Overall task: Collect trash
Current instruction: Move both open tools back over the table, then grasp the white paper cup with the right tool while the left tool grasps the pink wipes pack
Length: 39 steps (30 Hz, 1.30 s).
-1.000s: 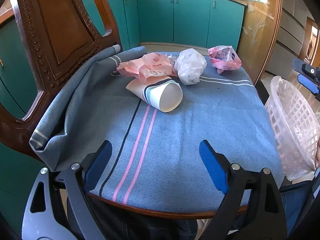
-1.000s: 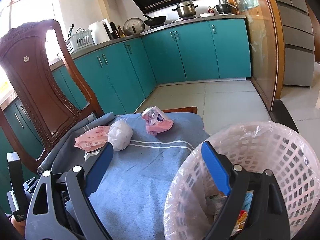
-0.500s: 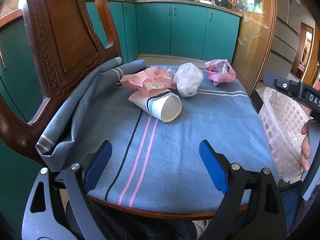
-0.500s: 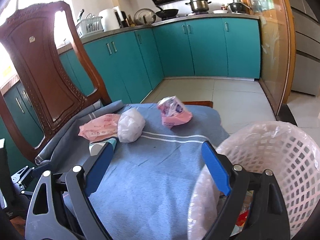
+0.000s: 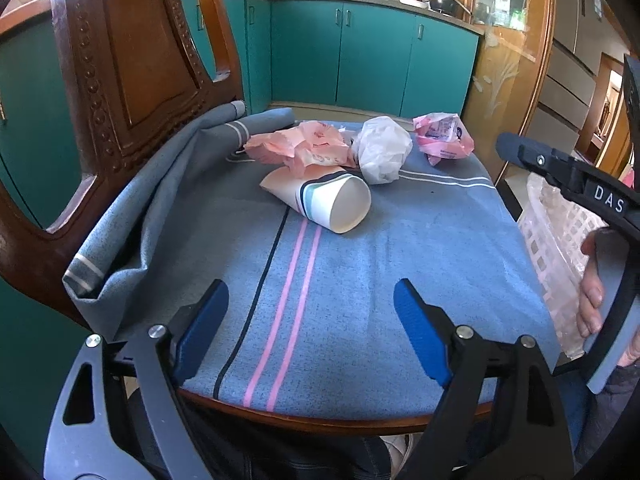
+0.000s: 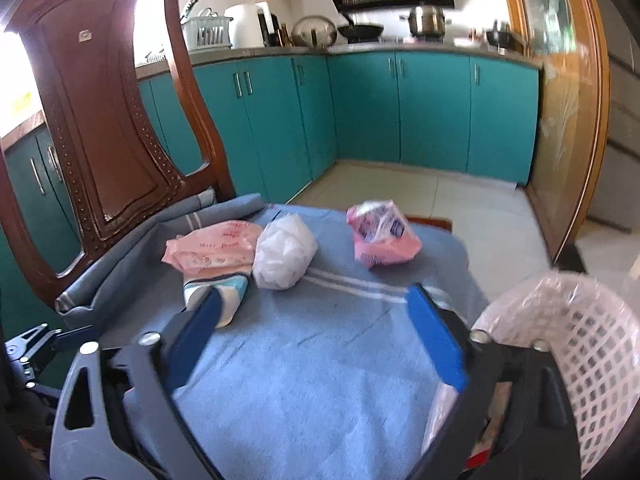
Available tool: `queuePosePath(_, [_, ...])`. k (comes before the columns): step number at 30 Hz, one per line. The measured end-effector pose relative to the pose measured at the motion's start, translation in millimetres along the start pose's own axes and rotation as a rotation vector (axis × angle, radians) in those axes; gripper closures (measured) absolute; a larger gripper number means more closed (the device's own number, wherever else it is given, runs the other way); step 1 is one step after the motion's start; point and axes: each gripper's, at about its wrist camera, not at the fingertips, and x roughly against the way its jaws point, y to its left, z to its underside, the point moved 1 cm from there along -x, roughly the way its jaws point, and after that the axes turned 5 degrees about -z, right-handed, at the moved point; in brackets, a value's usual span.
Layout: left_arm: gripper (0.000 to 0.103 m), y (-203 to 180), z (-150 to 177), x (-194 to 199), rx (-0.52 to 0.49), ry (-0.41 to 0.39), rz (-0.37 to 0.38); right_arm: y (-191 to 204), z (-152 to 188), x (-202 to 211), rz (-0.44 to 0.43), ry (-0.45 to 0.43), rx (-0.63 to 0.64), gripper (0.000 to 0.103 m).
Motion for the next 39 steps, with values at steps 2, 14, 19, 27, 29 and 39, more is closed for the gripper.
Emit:
queuePosePath(2, [0.018,0,2,1,-0.006,-0.007,0.006,5,-1,3,0.044,-0.058,0.029,0.003])
queuePosePath(14, [0.018,12,18,11,-0.040,0.005,0.039,14,-7,-41,-0.191,0.158,-0.072,0.003])
queuePosePath(19, [0.018,21,20,18,-0.065,-0.012,0.014,57,-9,-72,-0.255,0.243,0.030,0.011])
queuePosePath(27, [0.017,37,17,18,-0.062,-0.013,-0.023,97,6,-140,-0.195,0.379,0.115,0.034])
queuePosePath(29, [0.017,41,14,16,-0.049,-0.014,-0.029,97,9,-148,-0.201,0.394,0.105,0.042])
queuePosePath(39, [0.017,49,-26,6,0.006,-0.051,-0.030,54,32,-91,-0.249,0.408,0.058,0.042])
